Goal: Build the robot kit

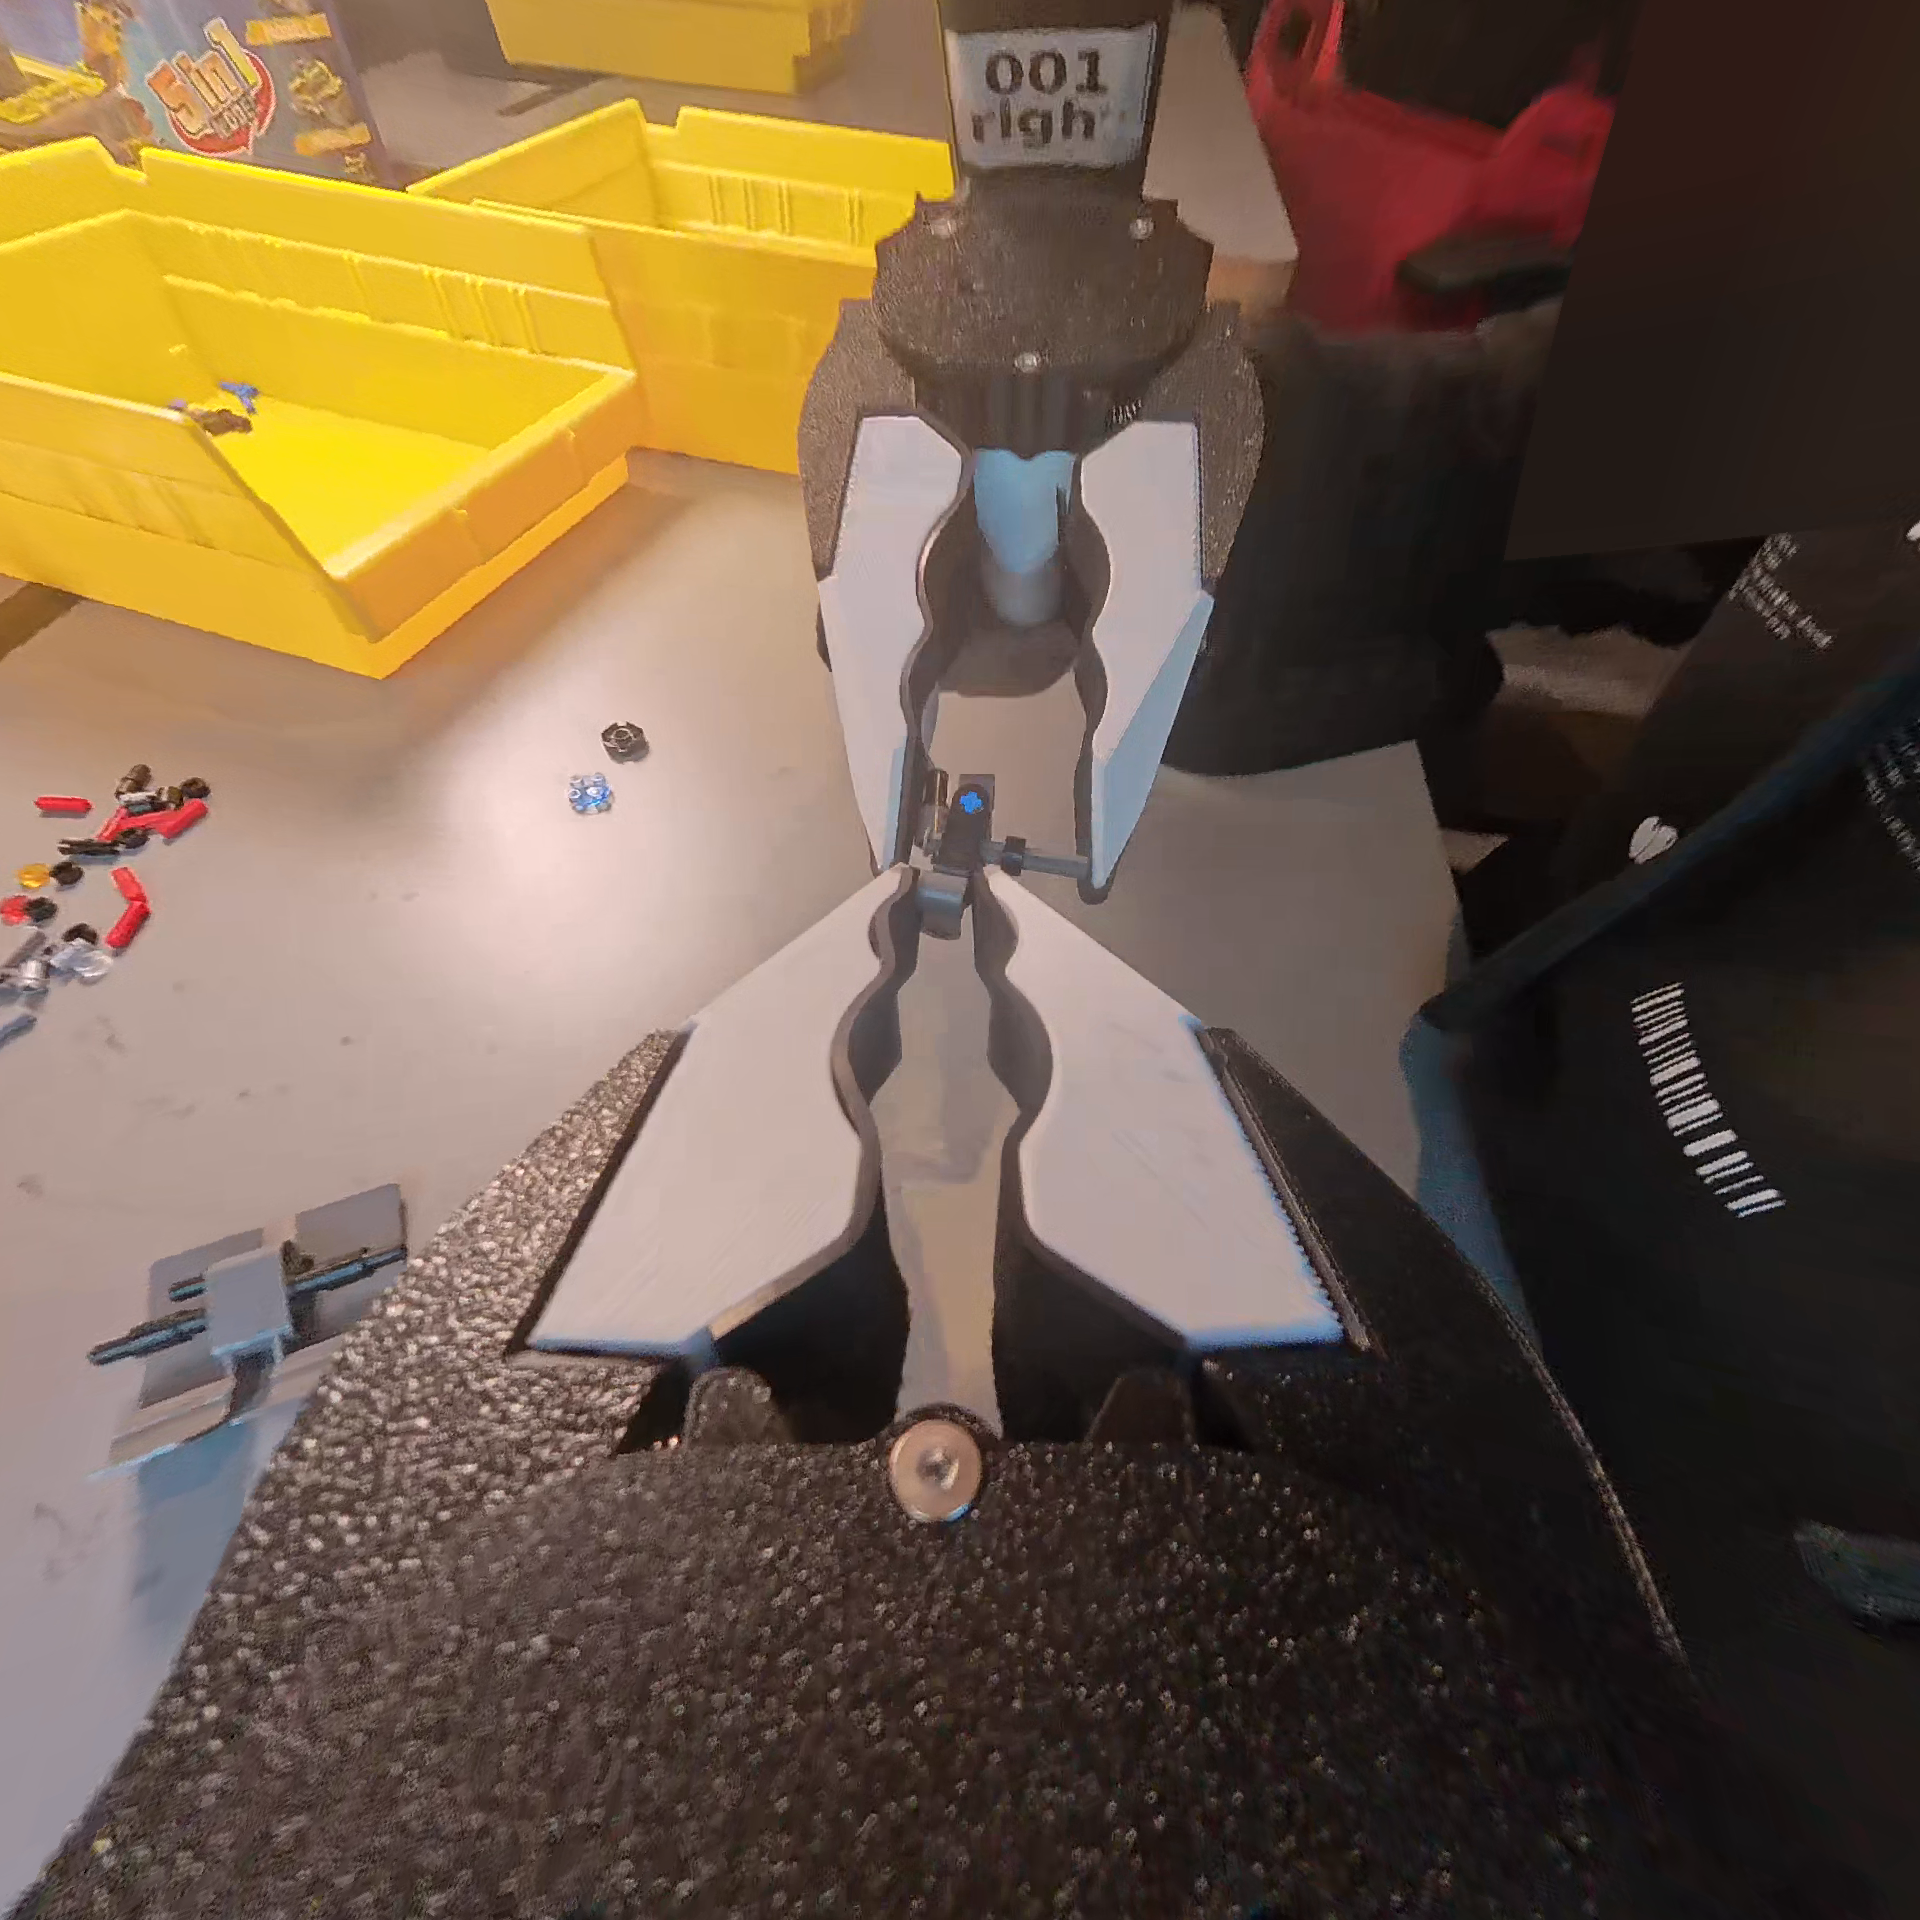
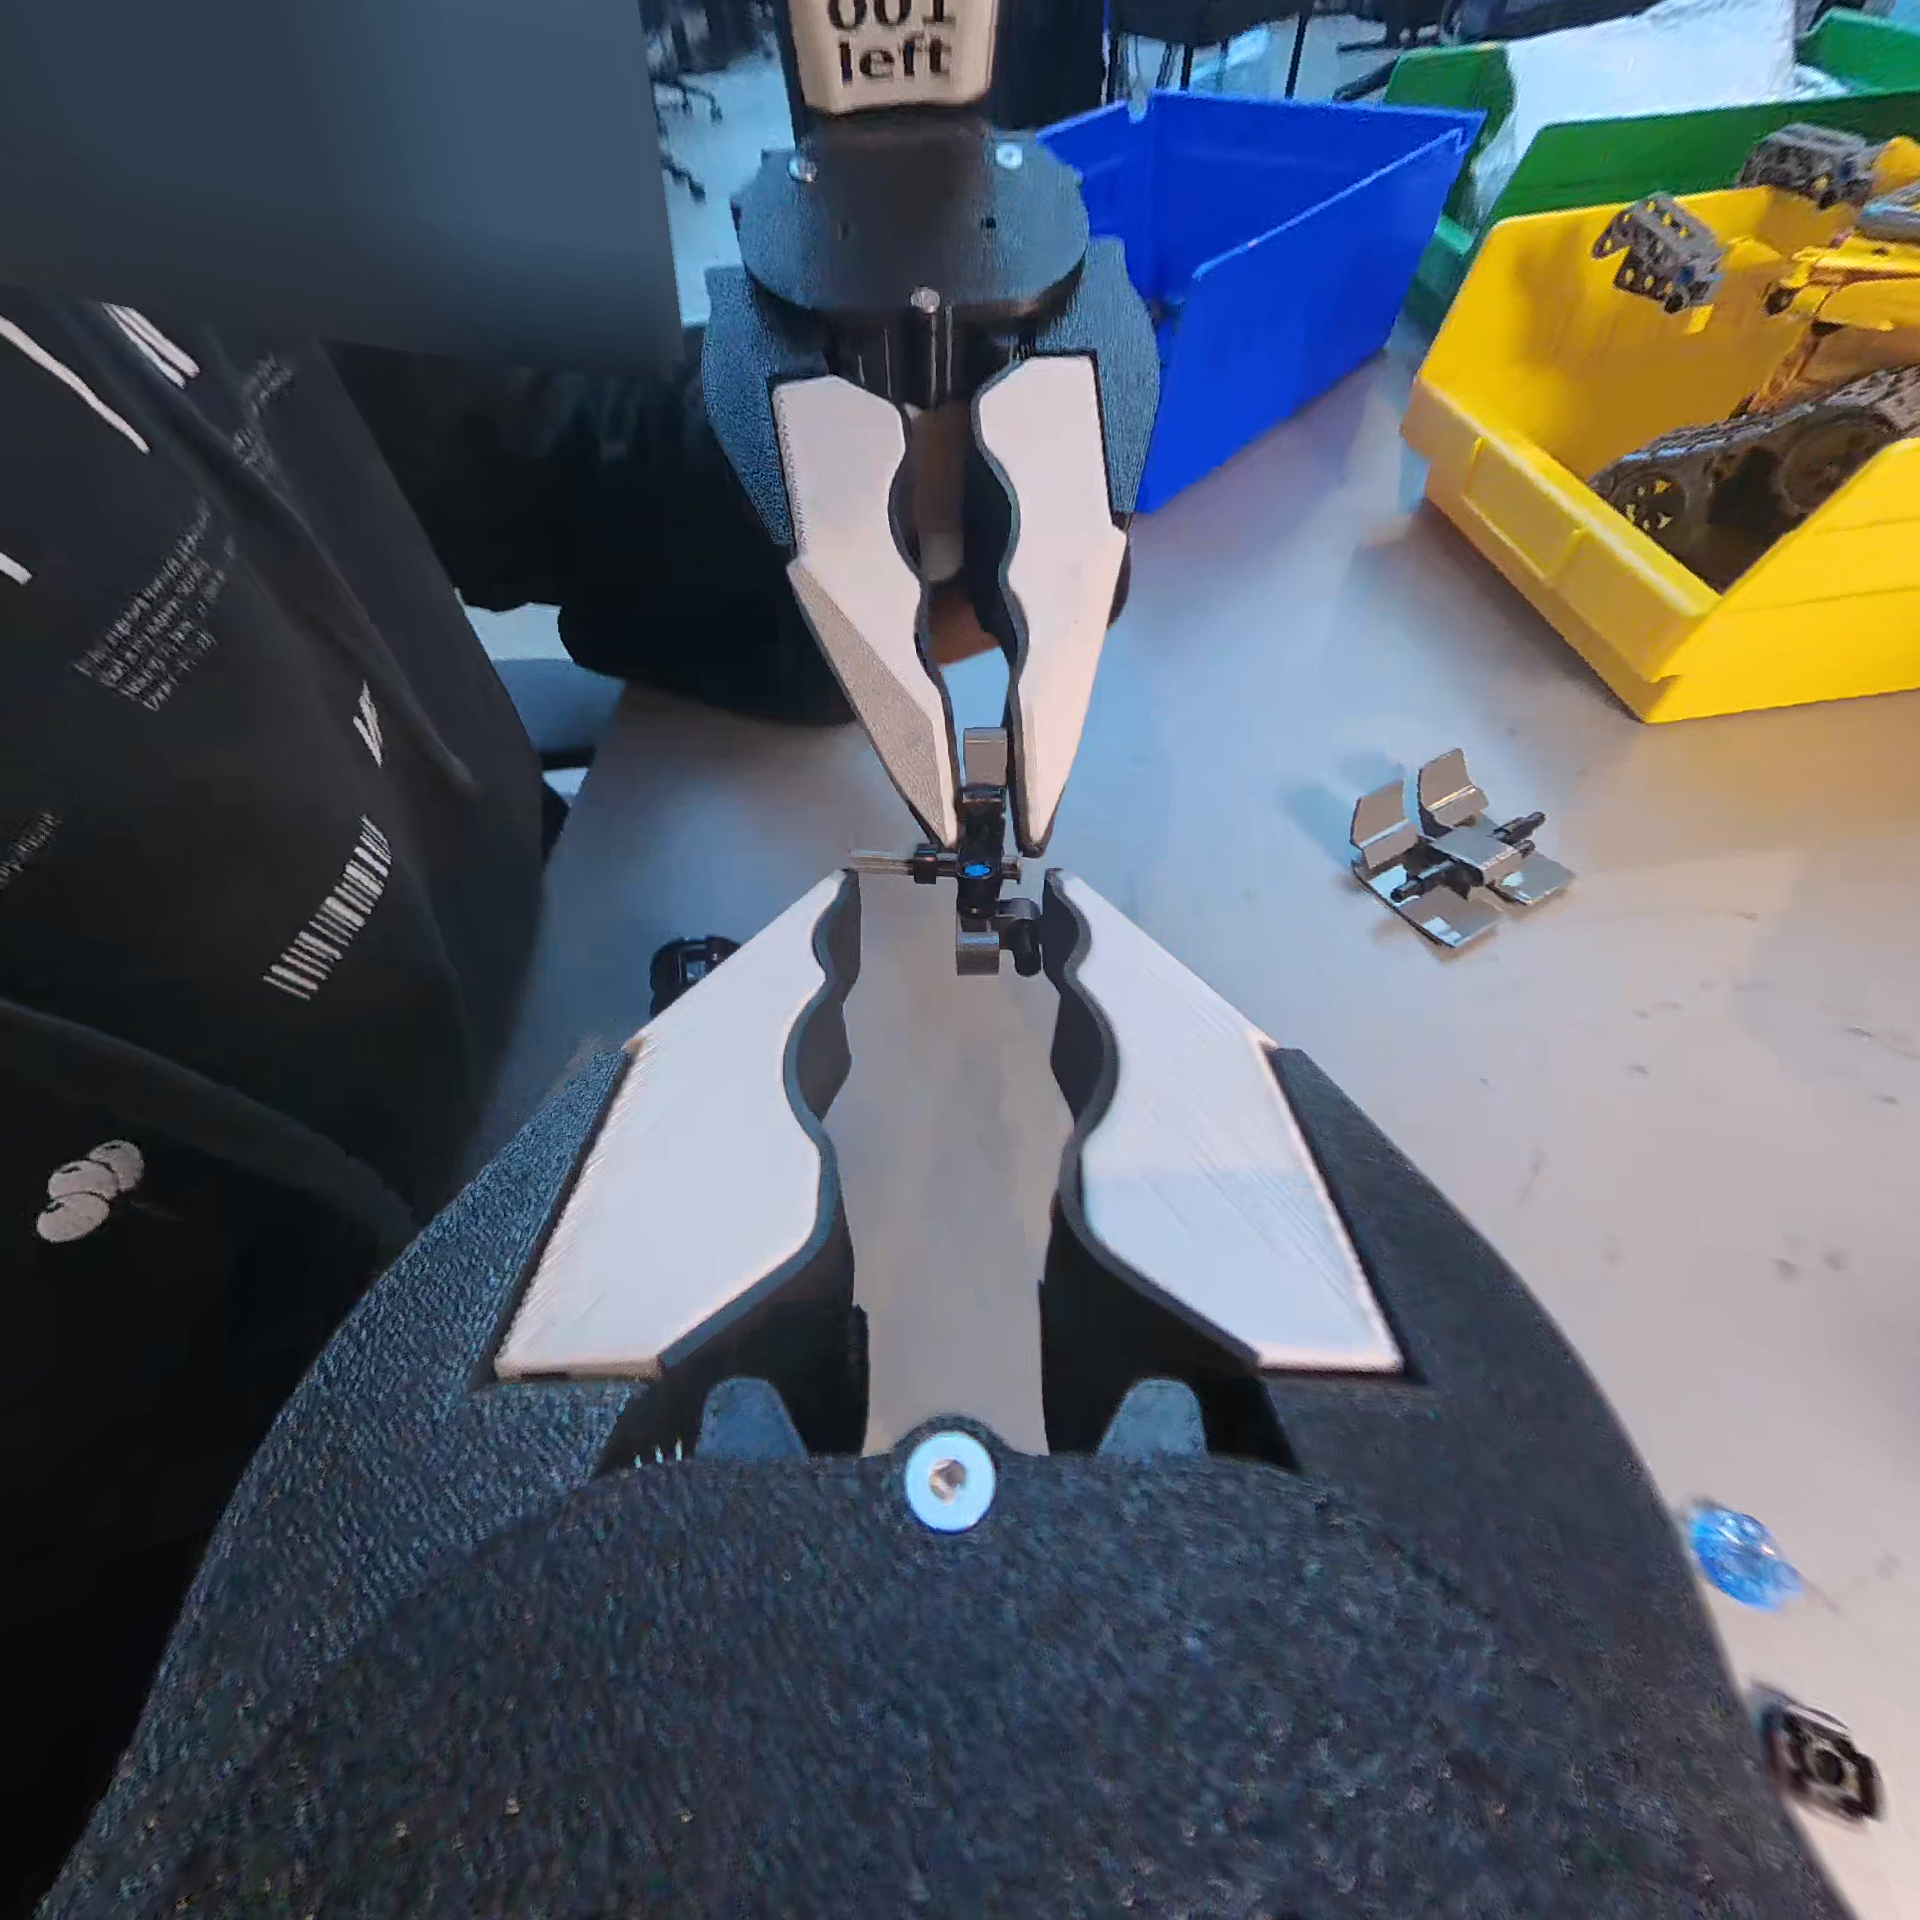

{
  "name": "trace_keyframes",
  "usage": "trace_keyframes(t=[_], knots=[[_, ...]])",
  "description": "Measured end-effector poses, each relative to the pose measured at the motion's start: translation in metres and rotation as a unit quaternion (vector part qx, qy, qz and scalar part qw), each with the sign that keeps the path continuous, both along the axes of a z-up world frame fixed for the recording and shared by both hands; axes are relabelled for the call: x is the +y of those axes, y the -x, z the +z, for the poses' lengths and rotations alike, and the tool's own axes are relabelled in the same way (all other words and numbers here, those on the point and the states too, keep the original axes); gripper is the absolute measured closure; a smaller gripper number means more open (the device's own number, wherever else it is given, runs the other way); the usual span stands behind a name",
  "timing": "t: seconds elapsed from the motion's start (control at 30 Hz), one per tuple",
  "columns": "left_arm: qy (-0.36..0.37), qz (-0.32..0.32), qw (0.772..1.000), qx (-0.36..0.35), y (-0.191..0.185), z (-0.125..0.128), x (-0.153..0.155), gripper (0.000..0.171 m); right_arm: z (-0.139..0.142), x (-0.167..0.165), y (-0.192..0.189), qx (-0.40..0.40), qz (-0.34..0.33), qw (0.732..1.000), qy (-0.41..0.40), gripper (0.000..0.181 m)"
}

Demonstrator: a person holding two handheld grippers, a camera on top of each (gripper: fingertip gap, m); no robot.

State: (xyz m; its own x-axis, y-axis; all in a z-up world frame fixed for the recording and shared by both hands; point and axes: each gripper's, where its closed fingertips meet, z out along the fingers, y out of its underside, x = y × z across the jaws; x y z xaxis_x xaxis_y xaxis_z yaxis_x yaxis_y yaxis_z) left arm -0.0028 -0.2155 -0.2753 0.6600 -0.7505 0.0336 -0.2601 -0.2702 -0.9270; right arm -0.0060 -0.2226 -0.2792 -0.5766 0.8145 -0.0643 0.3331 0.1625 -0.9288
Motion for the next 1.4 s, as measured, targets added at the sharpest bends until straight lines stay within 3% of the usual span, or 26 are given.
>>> trace_keyframes(t=[0.13, 0.27, 0.47, 0.6, 0.73, 0.97, 1.4], knots=[[-0.017, -0.019, 0.996, 0.081, -0.002, -0.006, -0.001, 0.164, -0.002, -0.002, -0.005, -0.029, 0.034, 0.999, -0.002, 0.141], [-0.018, -0.025, 0.993, 0.111, -0.003, -0.009, -0.001, 0.164, -0.006, 0.0, -0.004, -0.049, 0.043, 0.997, -0.033, 0.147], [-0.008, -0.025, 0.996, 0.091, -0.002, -0.012, -0.003, 0.164, -0.009, -0.002, -0.003, -0.047, 0.05, 0.997, -0.034, 0.147], [0.022, -0.03, 0.999, 0.001, -0.001, -0.008, -0.007, 0.162, -0.003, -0.004, -0.002, -0.023, 0.047, 0.998, 0.028, 0.154], [0.034, -0.041, 0.998, -0.042, -0.002, -0.007, -0.011, 0.162, 0.002, -0.007, -0.003, 0.015, 0.047, 0.996, 0.072, 0.153], [0.032, -0.053, 0.997, -0.037, -0.005, -0.012, -0.014, 0.164, 0.004, 0.0, -0.004, 0.042, 0.034, 0.996, 0.067, 0.158], [0.003, -0.038, 0.998, 0.058, -0.007, -0.026, -0.009, 0.165, -0.015, -0.008, -0.007, -0.007, 0.053, 0.998, 0.023, 0.161]])
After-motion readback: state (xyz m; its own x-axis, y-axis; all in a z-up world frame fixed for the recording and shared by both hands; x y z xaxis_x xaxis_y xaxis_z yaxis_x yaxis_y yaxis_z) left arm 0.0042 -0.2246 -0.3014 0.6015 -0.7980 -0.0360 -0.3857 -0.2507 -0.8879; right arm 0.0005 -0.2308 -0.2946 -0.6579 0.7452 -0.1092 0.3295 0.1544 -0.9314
